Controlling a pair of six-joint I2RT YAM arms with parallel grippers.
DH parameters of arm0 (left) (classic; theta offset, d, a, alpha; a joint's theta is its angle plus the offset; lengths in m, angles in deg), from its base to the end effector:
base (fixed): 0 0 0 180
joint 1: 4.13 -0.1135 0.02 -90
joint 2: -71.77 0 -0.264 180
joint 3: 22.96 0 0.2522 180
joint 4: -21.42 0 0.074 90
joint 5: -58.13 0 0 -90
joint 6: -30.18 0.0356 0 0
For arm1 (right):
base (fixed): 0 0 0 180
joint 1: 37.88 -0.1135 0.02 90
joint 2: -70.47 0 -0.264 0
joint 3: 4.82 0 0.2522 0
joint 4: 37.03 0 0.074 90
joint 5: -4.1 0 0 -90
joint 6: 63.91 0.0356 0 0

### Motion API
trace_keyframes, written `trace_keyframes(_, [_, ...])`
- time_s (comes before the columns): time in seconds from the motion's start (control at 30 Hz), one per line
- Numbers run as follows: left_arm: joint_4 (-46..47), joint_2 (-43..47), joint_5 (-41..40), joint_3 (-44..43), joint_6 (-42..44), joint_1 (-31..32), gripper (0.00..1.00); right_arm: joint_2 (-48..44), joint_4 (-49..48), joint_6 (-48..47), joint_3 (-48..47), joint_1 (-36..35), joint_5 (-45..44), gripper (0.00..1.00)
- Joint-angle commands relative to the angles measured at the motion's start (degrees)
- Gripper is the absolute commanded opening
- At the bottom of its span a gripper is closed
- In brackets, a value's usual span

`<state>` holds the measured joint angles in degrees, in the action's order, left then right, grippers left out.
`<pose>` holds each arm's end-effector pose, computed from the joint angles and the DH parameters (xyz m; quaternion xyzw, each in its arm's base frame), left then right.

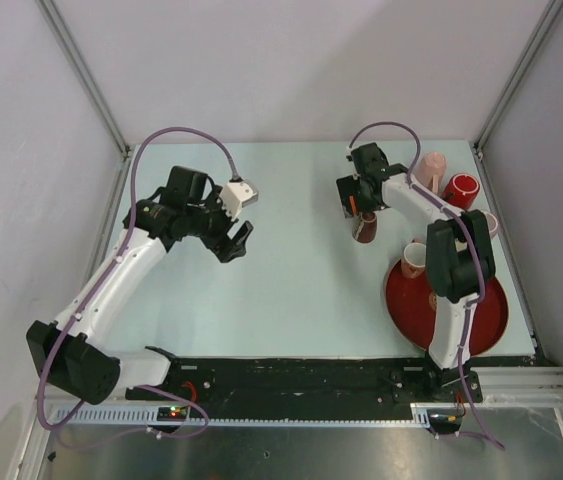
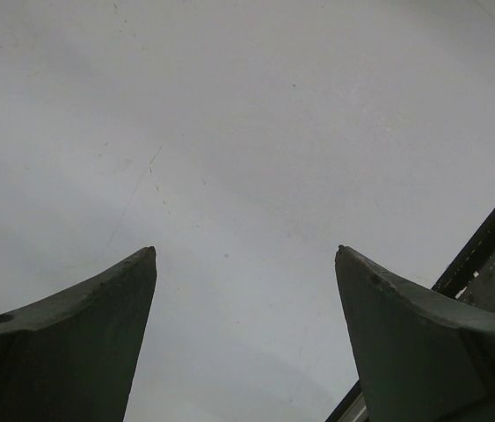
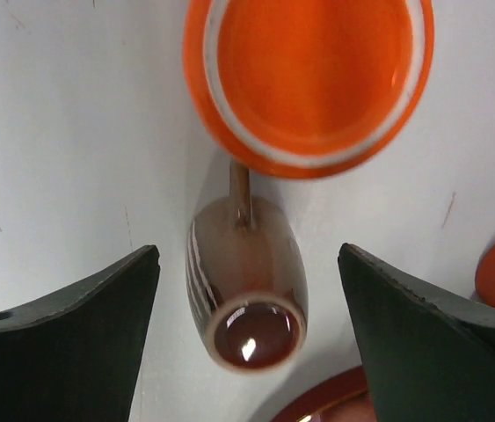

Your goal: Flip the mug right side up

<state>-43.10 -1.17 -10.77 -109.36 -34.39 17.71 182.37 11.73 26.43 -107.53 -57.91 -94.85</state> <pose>0.2321 -0.1068 0.3412 0.4275 0.8247 -0.1623 0.3329 0.4015 0.1405 0.2256 -0.1426 0.9478 -0.0251 0.2841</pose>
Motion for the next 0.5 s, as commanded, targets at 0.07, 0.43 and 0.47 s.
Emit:
trace_keyframes(0.07, [1.6,1.1,-0.3,-0.9,-0.7,-0.6,0.86,4.0,4.8,1.8,-5.6,-0.2,-0.5,0.84])
trace_keyframes(0.43, [1.6,0.5,1.0,-1.2,-1.0,-0.8,0.86,2.1,6.5,1.9,-2.4,0.2,-0.7,0.84])
trace_keyframes(0.47, [1.6,0.5,1.0,-1.2,-1.0,-0.8,0.86,2.0,6.7,2.0,-2.1,0.2,-0.5,0.84])
